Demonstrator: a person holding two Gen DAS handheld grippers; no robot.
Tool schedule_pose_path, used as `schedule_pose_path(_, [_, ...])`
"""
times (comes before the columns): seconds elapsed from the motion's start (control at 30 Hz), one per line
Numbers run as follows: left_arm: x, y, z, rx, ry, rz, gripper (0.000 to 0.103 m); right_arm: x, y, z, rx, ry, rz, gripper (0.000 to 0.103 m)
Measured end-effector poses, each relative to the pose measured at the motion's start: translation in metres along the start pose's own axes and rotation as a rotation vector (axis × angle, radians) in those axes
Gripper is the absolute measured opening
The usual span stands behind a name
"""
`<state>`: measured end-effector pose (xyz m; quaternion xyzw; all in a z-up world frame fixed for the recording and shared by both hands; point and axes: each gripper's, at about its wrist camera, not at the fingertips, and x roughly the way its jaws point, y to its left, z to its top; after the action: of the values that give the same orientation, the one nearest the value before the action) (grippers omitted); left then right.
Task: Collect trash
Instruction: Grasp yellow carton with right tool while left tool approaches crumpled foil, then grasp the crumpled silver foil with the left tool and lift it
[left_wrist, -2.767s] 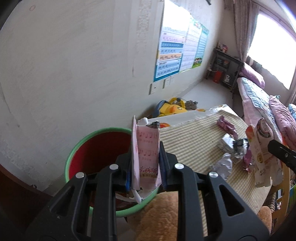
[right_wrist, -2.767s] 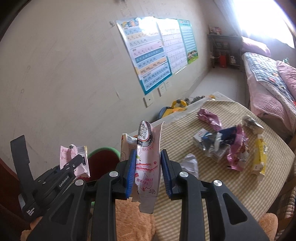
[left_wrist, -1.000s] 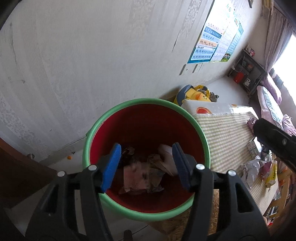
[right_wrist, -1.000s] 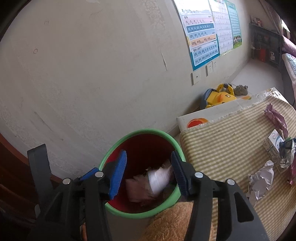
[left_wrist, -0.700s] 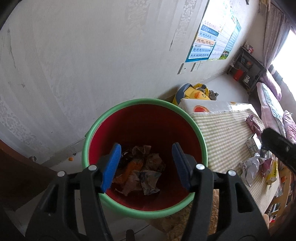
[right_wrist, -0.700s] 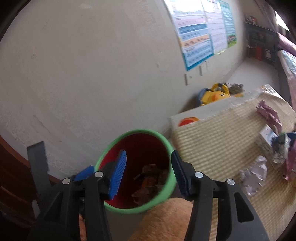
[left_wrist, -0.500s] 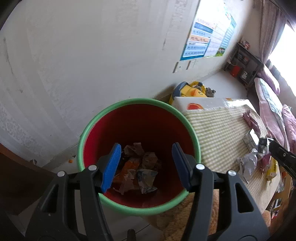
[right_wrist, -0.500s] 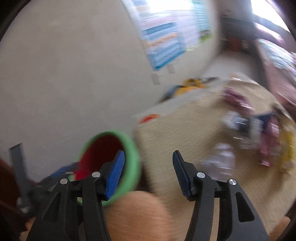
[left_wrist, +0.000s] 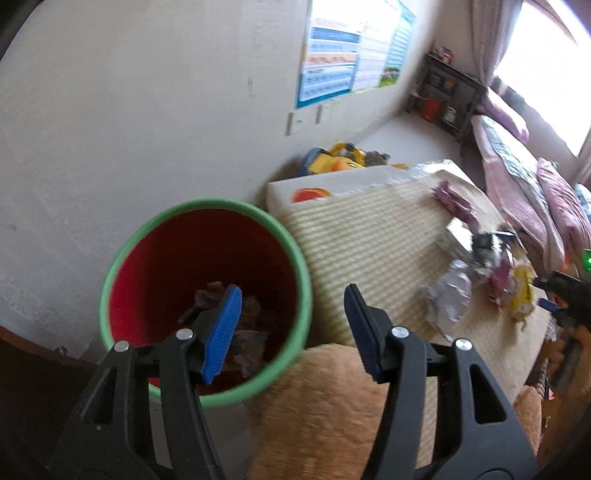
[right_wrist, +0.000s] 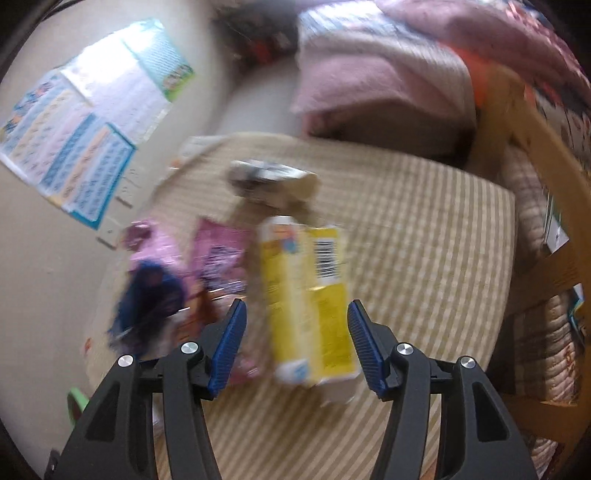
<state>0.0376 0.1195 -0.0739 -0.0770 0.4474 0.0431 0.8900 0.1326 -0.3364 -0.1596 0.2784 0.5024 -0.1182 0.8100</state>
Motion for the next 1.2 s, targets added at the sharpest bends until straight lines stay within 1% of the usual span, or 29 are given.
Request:
schedule_pose_path(0.03, [-0.002,-0.006,0.000,0.014,-0.003,-0.002,0.057,0.008,-0.005,0.000,0.022,0.028,0.045,0.062])
schedule_pose_path(0.1, [-0.005,-0.021,-0.003,0.051,-0.007,-0.001,0.059,0.020,-0.010,0.000,0.055,0.072,0.123,0.062])
schedule_pose_path(0.17, [-0.004,-0.033,-0.004,0.074,0.002,-0.008,0.059,0.024,-0.009,0.001,0.054,0.093,0.159,0.057])
schedule_pose_path(0.2, [-0.004,-0.040,-0.004,0.080,0.008,-0.014,0.059,0.025,-0.009,0.001,0.051,0.099,0.181,0.047])
schedule_pose_path(0.23, [-0.004,-0.045,-0.005,0.086,0.011,-0.018,0.059,0.024,-0.009,0.000,0.042,0.103,0.203,0.046])
schedule_pose_path(0.27, [-0.003,-0.051,-0.004,0.094,0.013,-0.020,0.059,0.020,-0.006,-0.001,0.025,0.093,0.198,0.040])
schedule_pose_path(0.3, [-0.002,-0.060,-0.004,0.114,0.017,-0.025,0.059,0.014,-0.005,-0.002,0.005,0.080,0.207,0.036])
schedule_pose_path(0.33, [-0.002,-0.066,-0.005,0.128,0.018,-0.030,0.059,0.007,-0.004,-0.005,-0.008,0.068,0.220,0.036])
schedule_pose_path(0.5, [0.015,-0.105,-0.008,0.199,0.026,-0.060,0.059,-0.049,-0.005,-0.031,-0.060,-0.038,0.261,0.035])
schedule_pose_path(0.63, [0.040,-0.133,-0.010,0.239,0.060,-0.093,0.059,-0.088,-0.009,-0.072,-0.083,-0.083,0.275,0.036])
schedule_pose_path(0.73, [0.064,-0.152,-0.009,0.249,0.095,-0.109,0.059,-0.099,-0.012,-0.103,-0.081,-0.104,0.276,0.037])
schedule_pose_path(0.8, [0.079,-0.164,-0.009,0.261,0.113,-0.107,0.059,-0.100,-0.013,-0.118,-0.084,-0.084,0.290,0.037])
schedule_pose_path(0.87, [0.089,-0.171,-0.009,0.275,0.129,-0.106,0.059,-0.097,-0.003,-0.122,-0.095,-0.060,0.300,0.037])
schedule_pose_path(0.97, [0.111,-0.182,-0.013,0.288,0.194,-0.098,0.059,-0.098,0.002,-0.125,-0.107,-0.052,0.316,0.037])
schedule_pose_path(1.03, [0.116,-0.182,-0.015,0.272,0.198,-0.108,0.063,-0.101,0.006,-0.124,-0.122,-0.067,0.317,0.038])
schedule_pose_path(1.17, [0.120,-0.185,-0.016,0.262,0.216,-0.117,0.064,-0.099,0.005,-0.124,-0.121,-0.069,0.314,0.038])
schedule_pose_path(1.2, [0.120,-0.185,-0.017,0.261,0.224,-0.119,0.065,-0.099,0.004,-0.124,-0.113,-0.064,0.317,0.038])
